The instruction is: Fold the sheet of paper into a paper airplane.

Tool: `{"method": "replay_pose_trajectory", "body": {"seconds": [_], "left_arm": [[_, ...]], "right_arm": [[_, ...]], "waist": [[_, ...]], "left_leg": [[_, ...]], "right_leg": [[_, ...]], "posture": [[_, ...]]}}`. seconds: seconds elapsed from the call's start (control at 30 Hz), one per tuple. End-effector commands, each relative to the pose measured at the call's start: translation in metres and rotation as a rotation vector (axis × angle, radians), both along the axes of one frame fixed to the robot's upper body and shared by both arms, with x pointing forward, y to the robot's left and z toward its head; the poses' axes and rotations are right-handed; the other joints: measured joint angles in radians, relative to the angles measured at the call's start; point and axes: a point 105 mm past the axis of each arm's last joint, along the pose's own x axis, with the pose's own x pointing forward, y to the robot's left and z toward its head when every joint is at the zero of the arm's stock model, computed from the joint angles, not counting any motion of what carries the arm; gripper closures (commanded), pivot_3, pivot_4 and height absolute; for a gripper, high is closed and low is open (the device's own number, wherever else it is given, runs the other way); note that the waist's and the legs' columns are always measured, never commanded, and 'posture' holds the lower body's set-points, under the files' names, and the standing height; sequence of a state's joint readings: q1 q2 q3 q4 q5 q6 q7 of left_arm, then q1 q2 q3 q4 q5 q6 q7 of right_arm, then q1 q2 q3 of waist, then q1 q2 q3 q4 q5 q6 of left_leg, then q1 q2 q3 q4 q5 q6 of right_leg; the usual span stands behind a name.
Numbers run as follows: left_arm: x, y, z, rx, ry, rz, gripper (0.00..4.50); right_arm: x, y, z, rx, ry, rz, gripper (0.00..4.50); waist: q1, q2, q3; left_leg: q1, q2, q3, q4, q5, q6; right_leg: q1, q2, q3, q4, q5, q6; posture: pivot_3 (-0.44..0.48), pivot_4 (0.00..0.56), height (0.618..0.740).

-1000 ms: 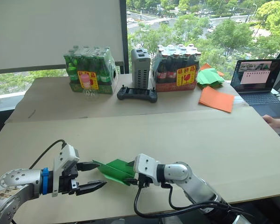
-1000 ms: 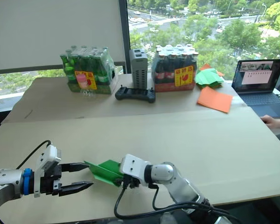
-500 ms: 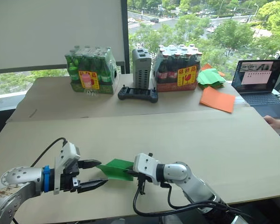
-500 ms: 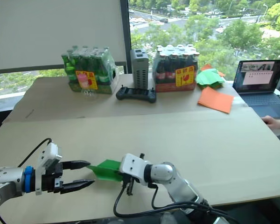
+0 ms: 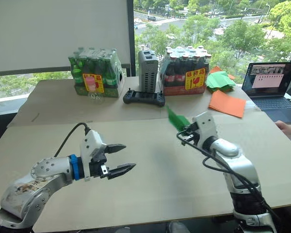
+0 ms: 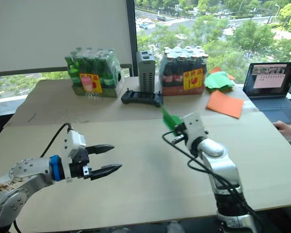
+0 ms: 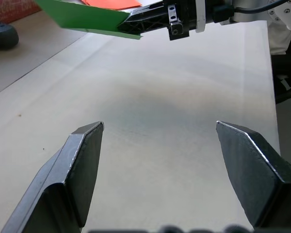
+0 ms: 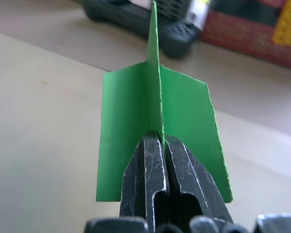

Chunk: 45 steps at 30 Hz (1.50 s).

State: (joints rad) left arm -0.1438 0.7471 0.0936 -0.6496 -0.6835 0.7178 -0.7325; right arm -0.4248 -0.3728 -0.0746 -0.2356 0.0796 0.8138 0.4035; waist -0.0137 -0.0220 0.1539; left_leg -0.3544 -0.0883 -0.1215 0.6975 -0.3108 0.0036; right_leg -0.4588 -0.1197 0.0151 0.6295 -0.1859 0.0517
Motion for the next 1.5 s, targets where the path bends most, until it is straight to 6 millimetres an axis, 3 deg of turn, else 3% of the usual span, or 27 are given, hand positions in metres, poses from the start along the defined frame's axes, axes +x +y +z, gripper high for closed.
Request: {"method": "replay_pose_trajectory", "body": {"seconds": [0.03, 0.27, 0.6, 0.63, 0.8, 1.0, 1.1, 1.17, 1.3, 1.4, 1.5], "left_arm": [[0.001, -0.01, 0.007, 0.009, -0.092, -0.015, 0.6], [0.006, -0.019, 0.001, 0.002, -0.11, -0.043, 0.6], [0.008, -0.02, -0.001, -0.003, -0.112, -0.064, 0.6], [0.008, -0.02, -0.001, -0.004, -0.112, -0.065, 0.6], [0.01, -0.018, -0.001, -0.001, -0.11, -0.062, 0.6], [0.016, -0.002, -0.004, 0.004, -0.098, 0.015, 0.6], [0.023, 0.018, -0.011, -0.013, -0.086, 0.135, 0.6], [0.029, 0.031, -0.016, -0.008, -0.097, 0.215, 0.6], [0.041, 0.075, -0.036, 0.005, -0.103, 0.449, 0.6], [0.042, 0.099, -0.041, 0.0, -0.114, 0.569, 0.6], [0.041, 0.112, -0.036, -0.022, -0.136, 0.639, 0.6]], "right_arm": [[-0.001, -0.023, -0.002, 0.01, 0.038, -0.085, 4.46], [-0.001, -0.054, -0.021, 0.019, 0.122, -0.213, 4.46], [0.001, -0.049, -0.016, 0.018, 0.073, -0.276, 4.46], [0.001, -0.048, -0.014, 0.018, 0.058, -0.28, 3.86], [-0.003, -0.042, 0.006, 0.061, -0.027, -0.246, 2.17], [-0.017, -0.018, 0.054, 0.125, -0.199, -0.066, 0.07], [-0.043, 0.024, 0.074, 0.208, -0.292, 0.232, 0.07], [-0.06, 0.044, 0.069, 0.243, -0.257, 0.378, 0.07], [-0.083, 0.07, 0.018, 0.11, -0.111, 0.548, 0.07], [-0.079, 0.069, -0.01, 0.034, -0.079, 0.525, 0.07], [-0.066, 0.052, -0.024, -0.031, -0.099, 0.429, 0.07]], "waist": [[-0.004, 0.0, 0.0], [-0.001, 0.0, 0.0], [-0.001, 0.0, 0.0], [-0.001, 0.0, 0.0], [-0.001, 0.0, 0.0], [-0.002, 0.0, 0.0], [-0.006, 0.0, 0.0], [-0.003, 0.0, 0.0], [0.001, 0.0, 0.0], [0.001, 0.0, 0.0], [0.002, 0.0, 0.0]], "left_leg": [[0.0, 0.0, 0.002, 0.0, 0.0, 0.0], [0.001, 0.0, 0.007, 0.001, -0.001, 0.003], [0.001, 0.001, 0.008, 0.002, -0.001, 0.003], [0.001, 0.001, 0.008, 0.002, -0.001, 0.003], [0.0, 0.001, 0.008, 0.002, -0.001, 0.003], [0.001, 0.001, 0.008, 0.002, -0.002, 0.003], [0.001, 0.002, 0.008, 0.002, -0.002, 0.003], [0.001, 0.003, 0.008, 0.001, -0.002, 0.003], [0.002, 0.004, 0.008, 0.002, -0.002, 0.004], [0.002, 0.004, 0.008, 0.002, -0.002, 0.004], [0.002, 0.003, 0.008, 0.004, -0.002, 0.003]], "right_leg": [[0.0, 0.0, 0.002, 0.0, 0.0, 0.0], [0.0, -0.001, 0.003, 0.0, 0.0, 0.0], [0.0, -0.001, 0.003, 0.001, 0.0, 0.0], [0.0, -0.001, 0.003, 0.001, 0.0, 0.0], [0.0, -0.001, 0.003, 0.0, 0.0, 0.001], [0.0, 0.0, 0.003, 0.0, 0.0, 0.001], [0.0, 0.001, 0.004, 0.0, 0.0, 0.001], [0.0, 0.002, 0.004, 0.0, 0.0, 0.001], [0.001, 0.003, 0.004, -0.001, 0.0, 0.001], [0.001, 0.002, 0.004, -0.001, 0.0, 0.001], [0.001, 0.002, 0.004, 0.0, 0.001, 0.001]], "posture": [[0.0, 0.15, 0.696], [0.0, 0.15, 0.696], [0.0, 0.15, 0.696], [0.0, 0.15, 0.696], [0.0, 0.15, 0.696], [0.0, 0.15, 0.696], [0.0, 0.15, 0.696], [0.0, 0.15, 0.696], [0.0, 0.15, 0.696], [0.0, 0.15, 0.696], [0.0, 0.15, 0.696]]}}
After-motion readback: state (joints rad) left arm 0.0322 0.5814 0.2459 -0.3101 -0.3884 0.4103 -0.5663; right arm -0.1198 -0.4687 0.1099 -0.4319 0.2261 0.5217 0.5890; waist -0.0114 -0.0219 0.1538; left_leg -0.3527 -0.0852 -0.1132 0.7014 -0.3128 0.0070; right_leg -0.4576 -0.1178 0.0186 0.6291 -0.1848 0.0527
